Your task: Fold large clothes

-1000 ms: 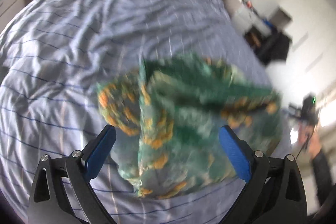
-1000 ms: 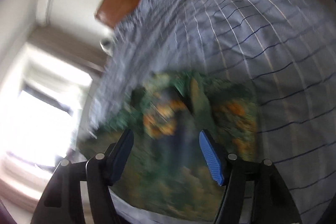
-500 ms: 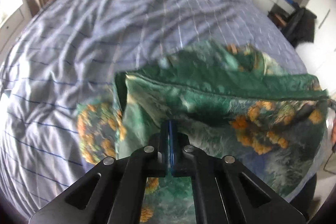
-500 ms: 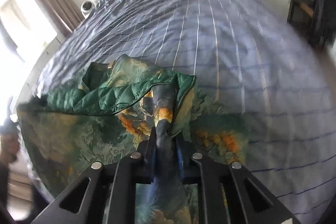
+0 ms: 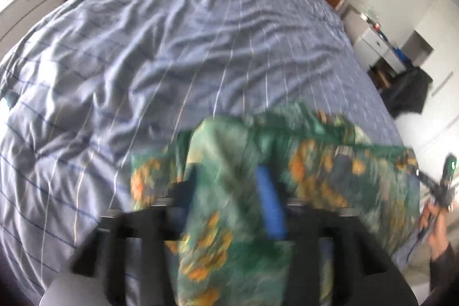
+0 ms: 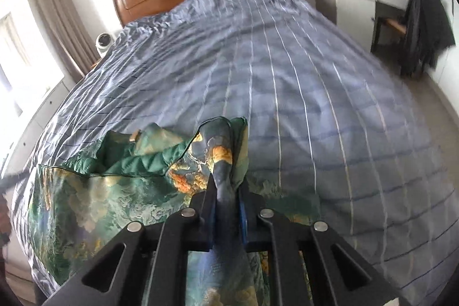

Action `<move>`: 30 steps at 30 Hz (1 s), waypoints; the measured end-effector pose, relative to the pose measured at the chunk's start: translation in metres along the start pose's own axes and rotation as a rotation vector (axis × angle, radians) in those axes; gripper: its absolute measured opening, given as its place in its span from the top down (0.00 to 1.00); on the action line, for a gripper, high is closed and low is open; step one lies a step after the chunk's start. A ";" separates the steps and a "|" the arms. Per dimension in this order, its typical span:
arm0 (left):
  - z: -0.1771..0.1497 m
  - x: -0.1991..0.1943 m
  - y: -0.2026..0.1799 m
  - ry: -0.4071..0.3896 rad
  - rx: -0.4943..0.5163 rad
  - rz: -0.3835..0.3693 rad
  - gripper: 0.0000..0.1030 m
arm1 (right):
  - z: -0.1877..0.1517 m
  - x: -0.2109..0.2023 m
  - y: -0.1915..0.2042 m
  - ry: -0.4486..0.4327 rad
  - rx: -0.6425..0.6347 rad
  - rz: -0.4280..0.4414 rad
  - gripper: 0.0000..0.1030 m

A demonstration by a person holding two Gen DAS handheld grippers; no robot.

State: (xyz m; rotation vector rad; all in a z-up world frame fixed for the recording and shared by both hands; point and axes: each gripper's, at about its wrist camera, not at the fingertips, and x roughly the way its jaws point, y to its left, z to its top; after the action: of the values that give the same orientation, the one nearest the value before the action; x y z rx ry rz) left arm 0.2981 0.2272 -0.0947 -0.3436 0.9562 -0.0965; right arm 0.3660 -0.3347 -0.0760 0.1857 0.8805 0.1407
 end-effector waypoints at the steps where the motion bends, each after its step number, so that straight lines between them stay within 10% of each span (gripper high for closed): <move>1: -0.006 0.004 0.001 0.018 0.016 -0.001 0.27 | -0.004 0.003 -0.005 0.005 0.016 0.009 0.88; 6: -0.012 0.037 0.005 0.130 0.000 -0.019 0.25 | -0.008 -0.002 -0.006 -0.020 0.019 0.039 0.88; 9: -0.010 0.052 0.005 0.170 -0.040 -0.025 0.86 | -0.007 -0.016 0.000 -0.050 0.009 0.049 0.88; 10: -0.010 0.050 0.005 0.164 -0.051 -0.033 0.89 | -0.007 -0.022 0.001 -0.061 0.003 0.049 0.88; 18: 0.025 -0.017 -0.024 -0.106 0.048 0.015 0.92 | 0.011 -0.053 0.012 -0.166 -0.040 0.003 0.88; 24: 0.010 0.060 -0.020 -0.042 0.100 0.170 0.89 | 0.014 0.013 0.000 -0.063 0.013 -0.054 0.88; 30: -0.016 0.090 0.017 -0.080 0.001 0.089 0.79 | -0.030 0.068 -0.027 0.027 0.087 0.005 0.88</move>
State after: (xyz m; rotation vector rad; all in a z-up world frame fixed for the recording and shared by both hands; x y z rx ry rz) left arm 0.3356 0.2183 -0.1791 -0.3018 0.8912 -0.0020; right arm 0.3872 -0.3443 -0.1518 0.2674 0.9133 0.1096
